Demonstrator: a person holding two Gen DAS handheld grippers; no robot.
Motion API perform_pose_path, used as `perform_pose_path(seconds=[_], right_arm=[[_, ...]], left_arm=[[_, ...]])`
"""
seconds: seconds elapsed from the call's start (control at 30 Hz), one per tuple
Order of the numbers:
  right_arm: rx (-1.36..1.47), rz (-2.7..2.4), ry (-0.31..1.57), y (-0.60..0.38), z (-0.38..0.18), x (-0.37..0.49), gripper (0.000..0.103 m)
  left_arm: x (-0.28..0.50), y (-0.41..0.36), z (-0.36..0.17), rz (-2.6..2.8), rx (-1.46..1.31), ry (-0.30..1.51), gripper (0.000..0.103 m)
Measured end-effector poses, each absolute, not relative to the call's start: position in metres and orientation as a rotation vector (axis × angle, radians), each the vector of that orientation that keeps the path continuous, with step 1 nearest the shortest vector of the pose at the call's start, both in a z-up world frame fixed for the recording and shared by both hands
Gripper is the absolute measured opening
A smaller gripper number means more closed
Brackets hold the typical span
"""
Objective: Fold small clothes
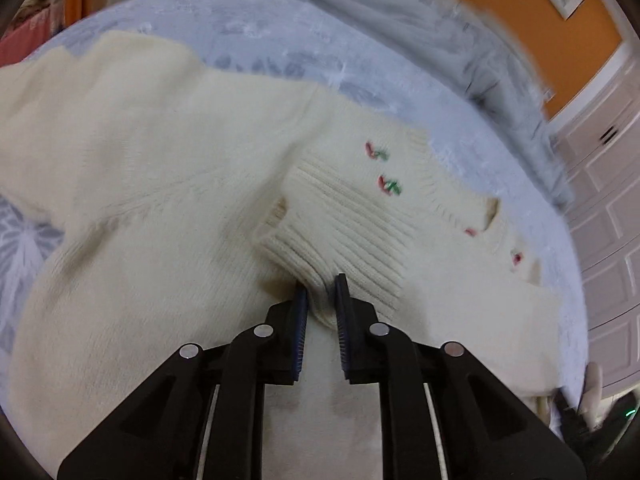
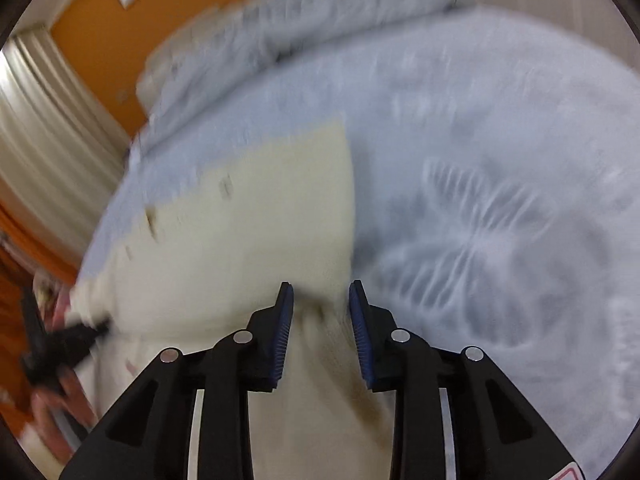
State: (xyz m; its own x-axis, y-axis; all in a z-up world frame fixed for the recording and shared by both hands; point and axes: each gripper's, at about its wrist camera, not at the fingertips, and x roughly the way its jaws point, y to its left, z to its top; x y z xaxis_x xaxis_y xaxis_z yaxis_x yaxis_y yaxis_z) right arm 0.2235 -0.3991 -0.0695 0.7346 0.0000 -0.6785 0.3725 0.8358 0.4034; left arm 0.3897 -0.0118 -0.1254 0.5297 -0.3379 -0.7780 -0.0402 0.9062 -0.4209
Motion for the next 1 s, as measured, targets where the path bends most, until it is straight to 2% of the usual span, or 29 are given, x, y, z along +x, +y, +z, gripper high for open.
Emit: perform_pose_path(seconds=[0.07, 0.13, 0.2, 0.23, 0.27, 0.3, 0.33, 0.37, 0.4, 0.43, 0.47, 0.53, 0.6, 0.63, 0.7, 0.73, 0.83, 0.87, 0.9, 0.93, 0.97, 1.0], right_arm=[[0.517, -0.199, 0.640, -0.390, -0.042, 0.220, 0.028], [0.460, -0.173, 0.670, -0.379, -0.040, 0.237, 0.028], [0.428, -0.180, 0.790, -0.375, -0.068, 0.263, 0.027], [0.417, -0.192, 0.852, -0.375, -0.087, 0.272, 0.022], [0.391, -0.202, 0.878, -0.373, -0.105, 0.276, 0.021], [0.359, -0.217, 0.835, -0.368, -0.098, 0.273, 0.022], [0.343, -0.238, 0.844, -0.362, -0.092, 0.271, 0.029], [0.361, -0.237, 0.826, -0.355, -0.080, 0.265, 0.031], [0.385, -0.213, 0.797, -0.350, -0.072, 0.256, 0.032], [0.403, -0.187, 0.776, -0.343, -0.067, 0.247, 0.039], [0.405, -0.164, 0.773, -0.331, -0.066, 0.233, 0.042], [0.375, -0.146, 0.789, -0.310, -0.071, 0.214, 0.045], [0.320, -0.116, 0.835, -0.288, -0.085, 0.201, 0.048], [0.289, -0.110, 0.863, -0.277, -0.097, 0.191, 0.056], [0.252, -0.116, 0.845, -0.263, -0.106, 0.177, 0.062], [0.233, -0.116, 0.835, -0.262, -0.105, 0.177, 0.072], [0.205, -0.087, 0.852, -0.257, -0.112, 0.184, 0.084], [0.190, -0.079, 0.851, -0.255, -0.114, 0.185, 0.086], [0.185, -0.076, 0.852, -0.255, -0.116, 0.185, 0.087], [0.180, -0.078, 0.854, -0.254, -0.116, 0.185, 0.087], [0.178, -0.078, 0.854, -0.254, -0.117, 0.185, 0.088], [0.176, -0.080, 0.856, -0.254, -0.117, 0.185, 0.088]], left_arm=[[0.386, -0.008, -0.128, -0.193, -0.451, 0.985, 0.015], [0.386, -0.006, -0.130, -0.197, -0.478, 0.972, 0.015], [0.384, -0.006, -0.133, -0.197, -0.488, 0.955, 0.015], [0.381, -0.006, -0.133, -0.198, -0.487, 0.944, 0.016], [0.376, -0.007, -0.131, -0.202, -0.480, 0.937, 0.016], [0.375, -0.006, -0.130, -0.207, -0.475, 0.936, 0.016], [0.373, -0.005, -0.127, -0.213, -0.482, 0.941, 0.018], [0.371, -0.001, -0.122, -0.219, -0.500, 0.944, 0.021], [0.366, 0.006, -0.115, -0.218, -0.514, 0.930, 0.025], [0.361, 0.015, -0.109, -0.218, -0.526, 0.906, 0.041], [0.355, 0.028, -0.102, -0.208, -0.538, 0.876, 0.062], [0.341, 0.071, -0.090, -0.123, -0.561, 0.821, 0.078], [0.339, 0.122, -0.086, -0.025, -0.586, 0.804, 0.083], [0.341, 0.152, -0.087, 0.028, -0.613, 0.803, 0.084], [0.347, 0.220, -0.090, 0.181, -0.690, 0.802, 0.084], [0.350, 0.252, -0.093, 0.247, -0.744, 0.793, 0.084], [0.363, 0.336, -0.108, 0.415, -0.906, 0.780, 0.083], [0.368, 0.353, -0.116, 0.443, -0.956, 0.791, 0.077], [0.370, 0.362, -0.120, 0.446, -0.993, 0.783, 0.077], [0.372, 0.368, -0.120, 0.448, -1.010, 0.761, 0.072], [0.376, 0.368, -0.118, 0.449, -1.004, 0.750, 0.046], [0.389, 0.365, -0.120, 0.387, -0.997, 0.784, 0.029]])
